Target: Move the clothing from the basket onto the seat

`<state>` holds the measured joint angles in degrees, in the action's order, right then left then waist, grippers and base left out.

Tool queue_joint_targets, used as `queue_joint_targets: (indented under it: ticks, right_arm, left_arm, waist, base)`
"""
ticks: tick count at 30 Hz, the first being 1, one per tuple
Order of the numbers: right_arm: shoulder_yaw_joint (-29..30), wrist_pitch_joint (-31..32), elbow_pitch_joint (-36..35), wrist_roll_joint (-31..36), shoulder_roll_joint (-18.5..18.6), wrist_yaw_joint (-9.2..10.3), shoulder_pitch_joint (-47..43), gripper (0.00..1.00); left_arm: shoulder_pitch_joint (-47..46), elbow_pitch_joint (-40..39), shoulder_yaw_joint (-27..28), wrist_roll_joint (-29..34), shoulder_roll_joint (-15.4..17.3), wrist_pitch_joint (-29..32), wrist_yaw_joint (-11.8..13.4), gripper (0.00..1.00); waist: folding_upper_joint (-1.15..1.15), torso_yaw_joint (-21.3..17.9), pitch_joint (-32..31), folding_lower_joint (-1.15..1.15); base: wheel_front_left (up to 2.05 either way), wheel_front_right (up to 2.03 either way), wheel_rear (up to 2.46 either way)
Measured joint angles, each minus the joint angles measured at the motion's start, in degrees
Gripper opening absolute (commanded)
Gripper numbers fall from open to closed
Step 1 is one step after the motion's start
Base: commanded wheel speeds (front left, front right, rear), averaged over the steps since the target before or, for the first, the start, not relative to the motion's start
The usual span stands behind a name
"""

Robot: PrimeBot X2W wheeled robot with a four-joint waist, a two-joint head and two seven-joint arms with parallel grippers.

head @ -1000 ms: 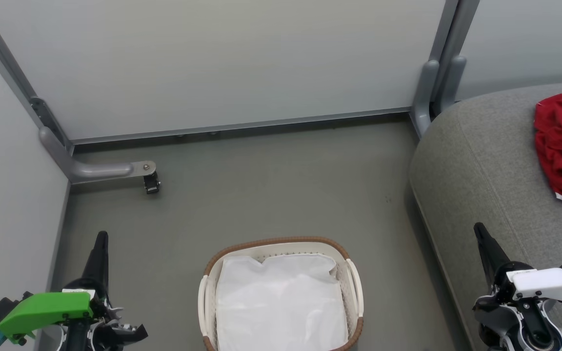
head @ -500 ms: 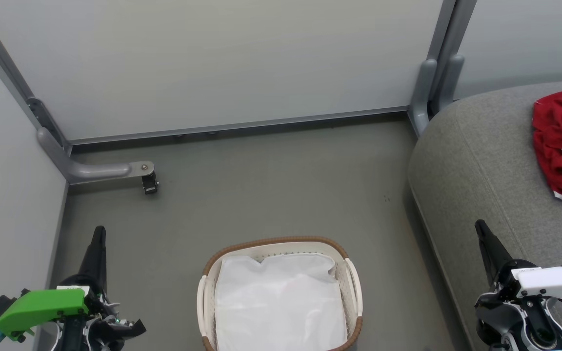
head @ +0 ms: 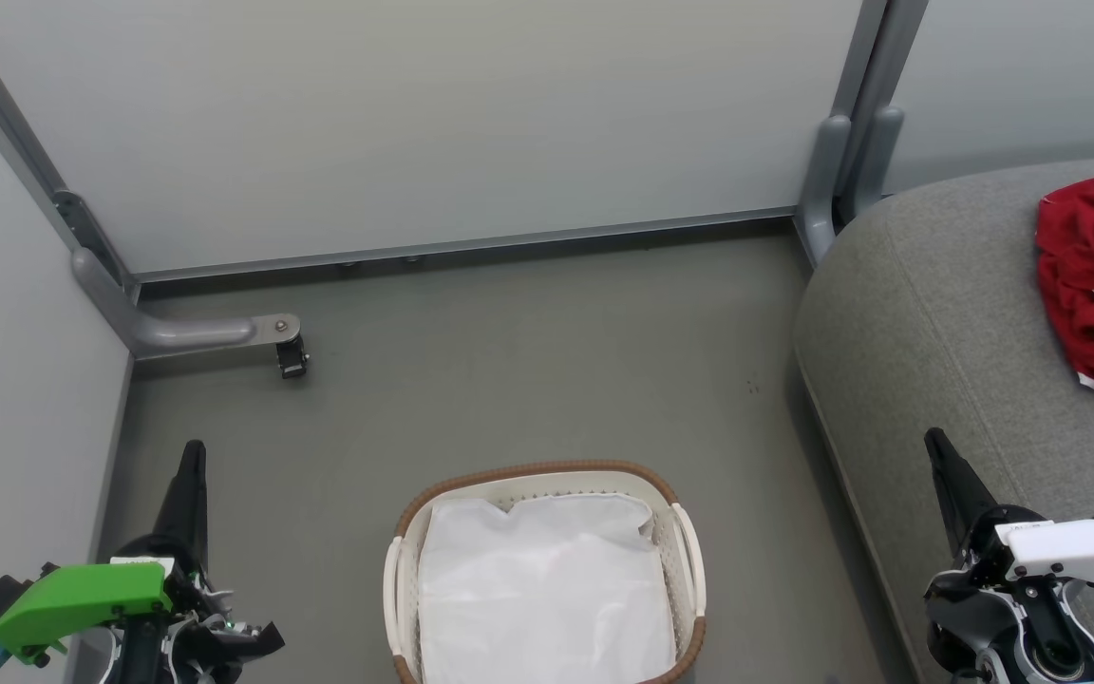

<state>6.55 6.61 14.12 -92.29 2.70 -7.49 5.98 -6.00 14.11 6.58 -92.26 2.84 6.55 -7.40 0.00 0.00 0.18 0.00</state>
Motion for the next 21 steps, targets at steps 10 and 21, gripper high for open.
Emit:
queue_joint_targets:
  ticks: [10,21]
  right_arm:
    - [0.0,0.0,0.0,0.0,0.0,0.00,0.0,0.00]
    - [0.0,0.0,0.0,0.0,0.0,0.00,0.0,0.00]
  left_arm:
    - [0.0,0.0,0.0,0.0,0.0,0.0,0.0,0.00]
    - [0.0,0.0,0.0,0.0,0.0,0.0,0.0,0.00]
  waist:
    - [0.00,0.0,0.0,0.00]
    - [0.00,0.0,0.0,0.00]
  base:
    - [0.00,0.00,0.00]
    - [0.00,0.00,0.00]
